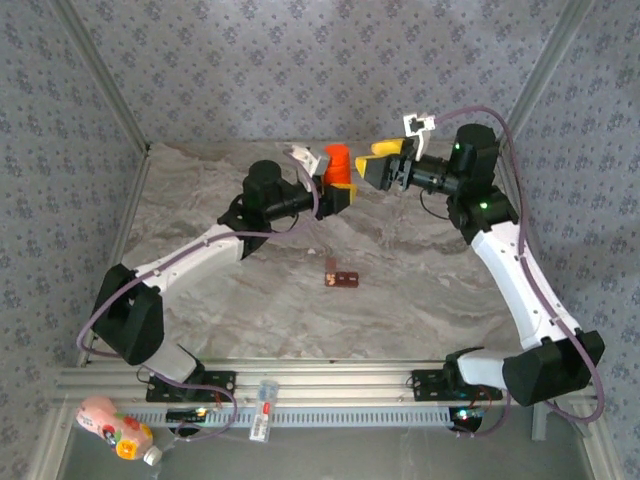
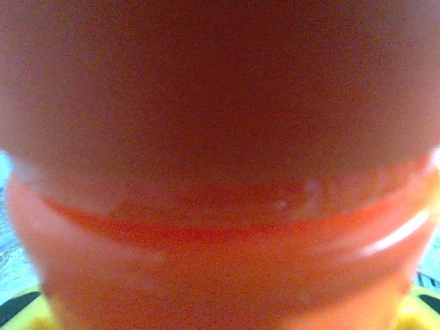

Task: Sort the pills into containers

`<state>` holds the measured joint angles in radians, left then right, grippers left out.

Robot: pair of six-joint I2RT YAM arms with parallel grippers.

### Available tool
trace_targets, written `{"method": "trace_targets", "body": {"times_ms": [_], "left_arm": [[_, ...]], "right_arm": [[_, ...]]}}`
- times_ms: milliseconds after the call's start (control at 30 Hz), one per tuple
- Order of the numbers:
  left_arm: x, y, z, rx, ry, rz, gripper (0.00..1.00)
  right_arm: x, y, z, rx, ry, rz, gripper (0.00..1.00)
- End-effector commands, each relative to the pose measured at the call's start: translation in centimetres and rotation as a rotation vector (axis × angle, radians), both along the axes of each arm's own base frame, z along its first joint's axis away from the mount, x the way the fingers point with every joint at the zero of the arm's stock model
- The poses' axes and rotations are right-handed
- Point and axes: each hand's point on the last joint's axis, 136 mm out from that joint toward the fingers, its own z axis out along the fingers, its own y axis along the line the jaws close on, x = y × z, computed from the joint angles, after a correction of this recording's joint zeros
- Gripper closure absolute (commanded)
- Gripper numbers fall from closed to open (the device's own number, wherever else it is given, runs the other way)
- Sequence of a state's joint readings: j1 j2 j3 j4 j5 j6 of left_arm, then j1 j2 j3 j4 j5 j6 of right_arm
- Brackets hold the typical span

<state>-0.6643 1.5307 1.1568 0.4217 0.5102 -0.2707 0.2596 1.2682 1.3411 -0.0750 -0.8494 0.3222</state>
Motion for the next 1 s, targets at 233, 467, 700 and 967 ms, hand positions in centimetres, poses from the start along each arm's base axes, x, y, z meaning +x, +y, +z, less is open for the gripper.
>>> {"method": "trace_targets", "body": {"times_ms": [233,467,700,967], "left_arm": [[-6.0,-0.2,4.1,-0.023,-0.081,-0.344,1.00],[-6.4,-0.3,4.0,-0.019,-0.069,-0.378,1.00],[-6.4,-0.4,3.9,-0.015,-0.067,-0.379,1.00],[-5.7,-0.3,4.1,-0.017,-0.073,-0.341,1.00]], "right_arm": [[-1.8,1.9,1.1,-0.004,0.023,0.243,0.15],[-1.7,3.3,0.8,-0.010,0.041,0.281,0.16],[-1.7,4.1,0.3,-0.015,0.058,0.304,0.25],[-1.9,4.6,-0.6,-0.025,0.078,0.313,0.56]]}}
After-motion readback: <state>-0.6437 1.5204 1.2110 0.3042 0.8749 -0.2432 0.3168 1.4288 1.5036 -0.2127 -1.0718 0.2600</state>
